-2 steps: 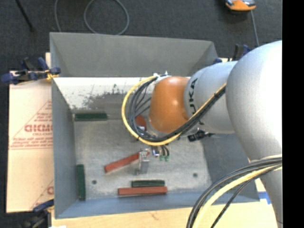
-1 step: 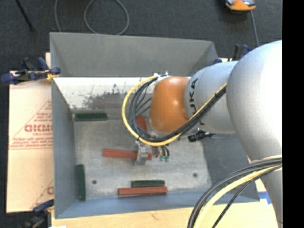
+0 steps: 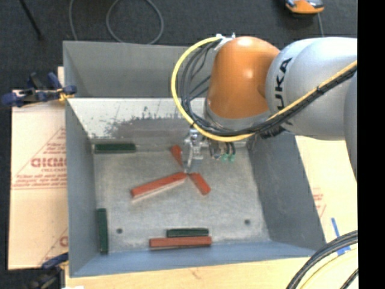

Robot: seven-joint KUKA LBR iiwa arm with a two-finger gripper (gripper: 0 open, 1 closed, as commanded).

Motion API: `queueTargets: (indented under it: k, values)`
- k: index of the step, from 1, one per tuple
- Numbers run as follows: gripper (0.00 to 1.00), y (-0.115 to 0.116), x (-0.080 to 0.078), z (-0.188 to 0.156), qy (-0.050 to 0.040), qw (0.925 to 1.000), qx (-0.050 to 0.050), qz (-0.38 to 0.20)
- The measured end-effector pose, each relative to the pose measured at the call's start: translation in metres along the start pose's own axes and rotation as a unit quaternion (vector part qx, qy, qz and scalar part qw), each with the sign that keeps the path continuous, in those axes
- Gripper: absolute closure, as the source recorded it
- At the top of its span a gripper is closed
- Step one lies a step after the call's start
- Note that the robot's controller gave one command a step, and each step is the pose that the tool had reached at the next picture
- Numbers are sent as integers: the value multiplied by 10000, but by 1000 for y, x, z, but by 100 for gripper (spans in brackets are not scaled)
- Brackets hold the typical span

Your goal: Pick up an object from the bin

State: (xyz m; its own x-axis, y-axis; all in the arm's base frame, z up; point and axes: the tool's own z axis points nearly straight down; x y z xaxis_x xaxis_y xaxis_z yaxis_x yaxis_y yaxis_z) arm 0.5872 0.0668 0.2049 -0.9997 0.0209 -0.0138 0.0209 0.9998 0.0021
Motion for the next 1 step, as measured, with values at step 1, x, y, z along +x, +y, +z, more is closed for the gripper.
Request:
queueTargets:
  k: [1]
  values:
    - [0, 0, 2, 5, 47, 10000, 4, 1]
